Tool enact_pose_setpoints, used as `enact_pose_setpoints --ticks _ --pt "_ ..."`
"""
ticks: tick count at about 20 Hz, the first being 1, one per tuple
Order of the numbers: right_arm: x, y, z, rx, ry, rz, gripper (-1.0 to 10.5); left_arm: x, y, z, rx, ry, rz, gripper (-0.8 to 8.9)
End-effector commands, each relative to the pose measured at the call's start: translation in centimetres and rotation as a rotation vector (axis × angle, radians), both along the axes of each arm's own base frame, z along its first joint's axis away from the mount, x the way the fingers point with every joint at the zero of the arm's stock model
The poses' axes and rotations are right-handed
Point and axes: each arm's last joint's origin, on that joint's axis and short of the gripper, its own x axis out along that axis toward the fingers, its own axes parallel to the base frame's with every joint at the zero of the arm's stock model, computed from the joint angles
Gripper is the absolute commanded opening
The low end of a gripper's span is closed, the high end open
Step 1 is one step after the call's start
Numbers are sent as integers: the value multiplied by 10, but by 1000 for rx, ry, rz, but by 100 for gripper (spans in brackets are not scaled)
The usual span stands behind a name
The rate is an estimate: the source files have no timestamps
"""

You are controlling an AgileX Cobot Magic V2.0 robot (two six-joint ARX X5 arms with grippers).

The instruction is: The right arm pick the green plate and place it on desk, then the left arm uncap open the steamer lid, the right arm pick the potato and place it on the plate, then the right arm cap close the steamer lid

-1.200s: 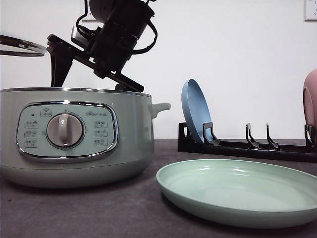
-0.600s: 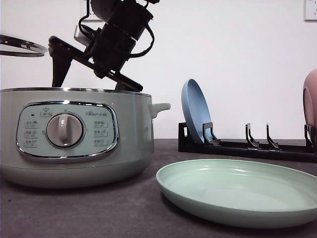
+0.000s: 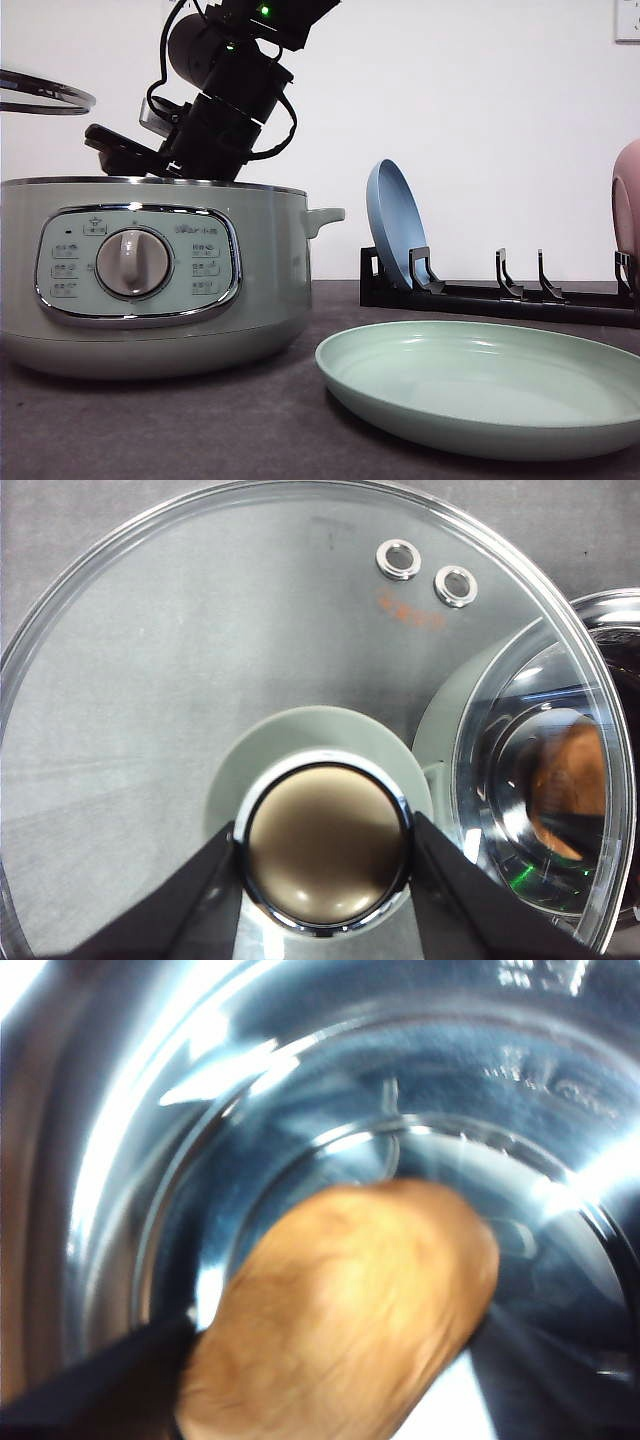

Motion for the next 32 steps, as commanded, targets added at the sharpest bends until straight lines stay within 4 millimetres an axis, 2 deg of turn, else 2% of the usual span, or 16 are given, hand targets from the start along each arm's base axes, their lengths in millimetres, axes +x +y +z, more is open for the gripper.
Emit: enact_pose_setpoints --ticks 1,3,5,10,13,16,19,26,28,32 --pt "0 8 -5 1 3 4 116 -3 0 11 10 -68 -10 7" --pt "1 6 1 23 -1 25 68 -3 0 12 10 -68 -10 7" --pt "0 4 19 37 -37 52 63 -3 0 12 10 -68 -11 7" --pt "-12 -13 96 38 -200 101 54 -3 0 12 7 -70 -13 7" --pt "-29 -35 142 18 -274 124 54 -2 -1 12 -18 -72 -32 7" --pt "-51 -65 187 -16 -384 96 54 -2 -3 12 -32 -72 -46 7" --pt "-72 -100 217 -64 -423 77 54 -3 -6 12 -37 -76 -61 7" --pt "-113 -171 257 -125 -442 11 54 -3 -20 12 -44 -75 -118 7" --pt "-126 -189 258 -142 -435 -5 54 -3 -25 13 -45 -77 -138 7" --pt "-156 -221 235 -166 -426 -5 54 -4 -37 13 -66 -77 -195 7"
